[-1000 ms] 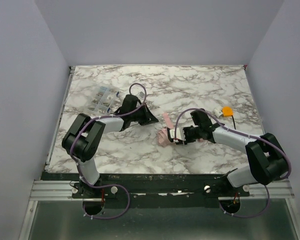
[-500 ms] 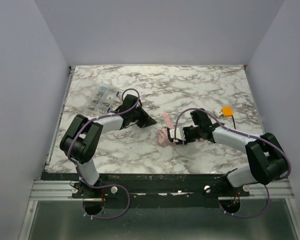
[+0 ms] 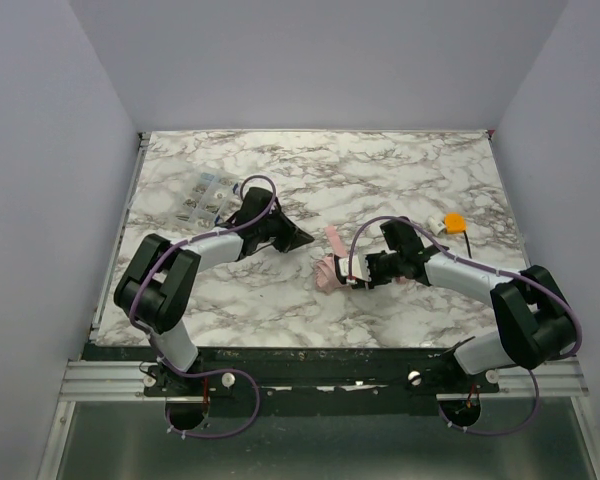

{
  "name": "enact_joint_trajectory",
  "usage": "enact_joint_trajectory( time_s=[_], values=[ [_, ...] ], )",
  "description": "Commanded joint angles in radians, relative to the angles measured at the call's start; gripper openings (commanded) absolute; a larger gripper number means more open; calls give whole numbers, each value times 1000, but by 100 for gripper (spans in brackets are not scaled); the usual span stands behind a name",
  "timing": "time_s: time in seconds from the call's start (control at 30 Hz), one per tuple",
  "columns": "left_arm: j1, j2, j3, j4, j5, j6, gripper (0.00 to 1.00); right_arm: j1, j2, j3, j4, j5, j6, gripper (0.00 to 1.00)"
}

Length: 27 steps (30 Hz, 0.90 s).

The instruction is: Put away the umbrella

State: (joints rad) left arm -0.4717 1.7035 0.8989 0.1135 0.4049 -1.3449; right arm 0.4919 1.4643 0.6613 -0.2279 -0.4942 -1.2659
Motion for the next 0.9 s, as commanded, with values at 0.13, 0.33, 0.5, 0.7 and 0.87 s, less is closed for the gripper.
enact_joint_trajectory(
  time_s=[0.13,0.33,0.5,0.7,0.87],
  values=[
    [10,-25,-23,35,6,-48,0,13,75,-60,-179,131,-37,1],
    [13,-24,-42,65,20,-63,2,13,76,-60,-179,132,-35,1],
    [15,-26,-65,115,34,-64,42,13,77,-58,-179,131,-34,1],
    [18,-41,-89,168,34,-61,0,14,78,-58,-179,132,-32,1],
    [22,-47,-102,181,35,-64,0,14,80,-55,-182,132,-32,1]
  ],
)
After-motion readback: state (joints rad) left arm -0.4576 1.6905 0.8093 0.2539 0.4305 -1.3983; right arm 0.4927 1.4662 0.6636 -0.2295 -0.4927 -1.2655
